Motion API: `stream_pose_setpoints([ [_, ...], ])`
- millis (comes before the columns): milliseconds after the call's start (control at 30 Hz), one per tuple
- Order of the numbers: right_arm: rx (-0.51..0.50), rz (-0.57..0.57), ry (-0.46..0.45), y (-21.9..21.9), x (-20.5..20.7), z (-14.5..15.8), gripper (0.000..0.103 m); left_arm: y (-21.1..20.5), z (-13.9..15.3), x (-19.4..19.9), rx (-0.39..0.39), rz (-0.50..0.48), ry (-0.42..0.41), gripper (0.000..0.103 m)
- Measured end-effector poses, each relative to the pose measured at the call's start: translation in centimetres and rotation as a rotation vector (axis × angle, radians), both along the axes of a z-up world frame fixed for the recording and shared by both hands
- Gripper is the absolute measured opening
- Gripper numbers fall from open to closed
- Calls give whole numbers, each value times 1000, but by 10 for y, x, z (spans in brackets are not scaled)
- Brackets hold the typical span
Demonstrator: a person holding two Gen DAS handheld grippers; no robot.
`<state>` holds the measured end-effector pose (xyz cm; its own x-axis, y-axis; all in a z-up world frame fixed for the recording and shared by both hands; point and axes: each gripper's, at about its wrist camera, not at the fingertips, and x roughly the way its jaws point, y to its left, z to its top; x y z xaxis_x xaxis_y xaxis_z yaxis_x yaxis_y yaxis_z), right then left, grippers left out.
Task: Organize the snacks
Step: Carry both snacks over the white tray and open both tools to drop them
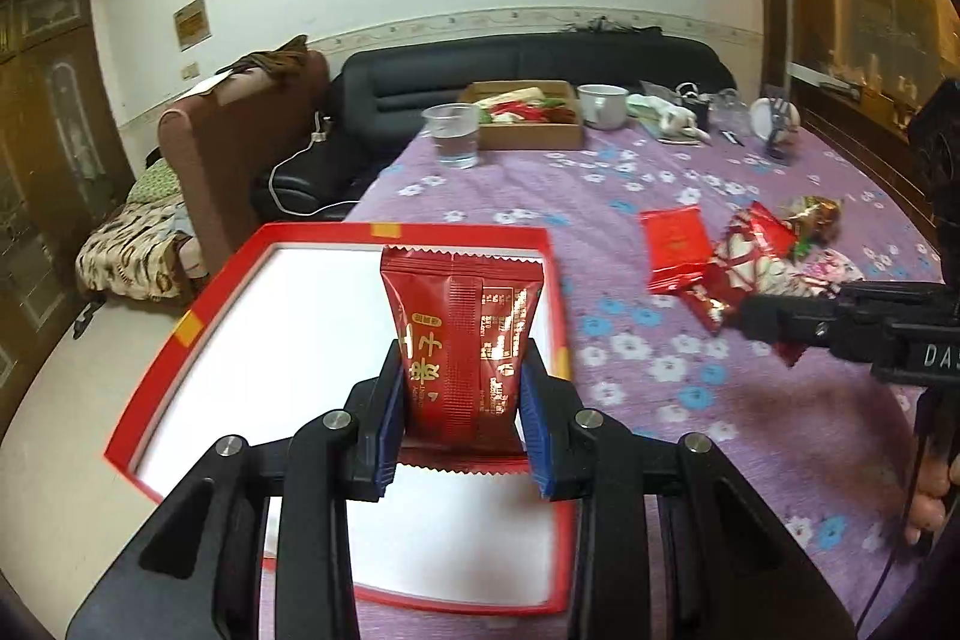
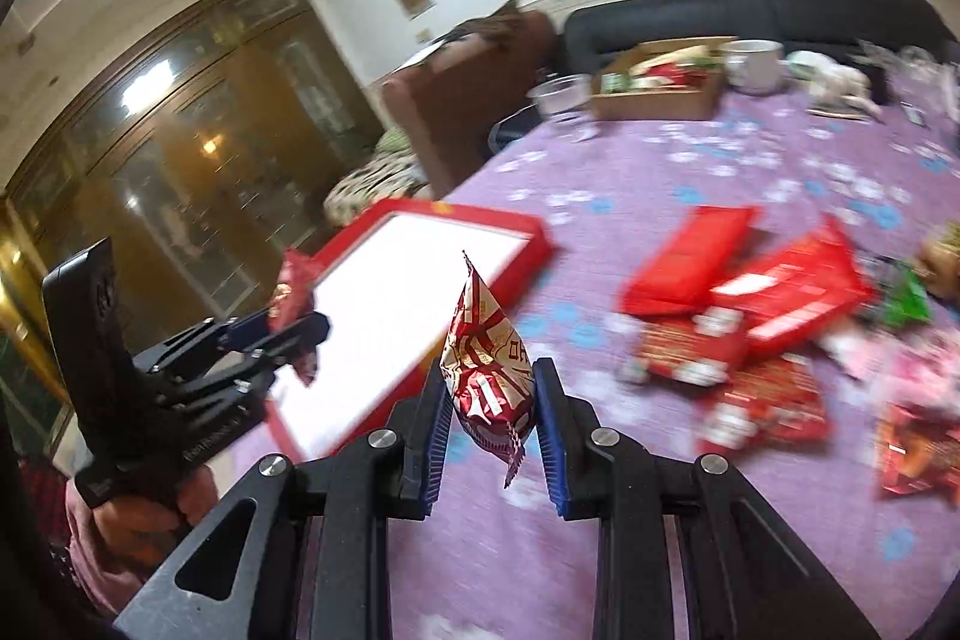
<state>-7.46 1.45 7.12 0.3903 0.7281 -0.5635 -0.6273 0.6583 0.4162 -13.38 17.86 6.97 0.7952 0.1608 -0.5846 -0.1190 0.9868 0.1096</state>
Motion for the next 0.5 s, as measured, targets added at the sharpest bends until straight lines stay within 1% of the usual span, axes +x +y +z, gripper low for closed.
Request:
stream_pose_setpoints([
  [267, 2, 81, 6, 64, -3, -4, 26, 29, -8, -3, -11, 61, 14, 32],
  [500, 11, 97, 34, 86, 1, -19, 27, 46, -18, -3, -28, 84, 35, 32],
])
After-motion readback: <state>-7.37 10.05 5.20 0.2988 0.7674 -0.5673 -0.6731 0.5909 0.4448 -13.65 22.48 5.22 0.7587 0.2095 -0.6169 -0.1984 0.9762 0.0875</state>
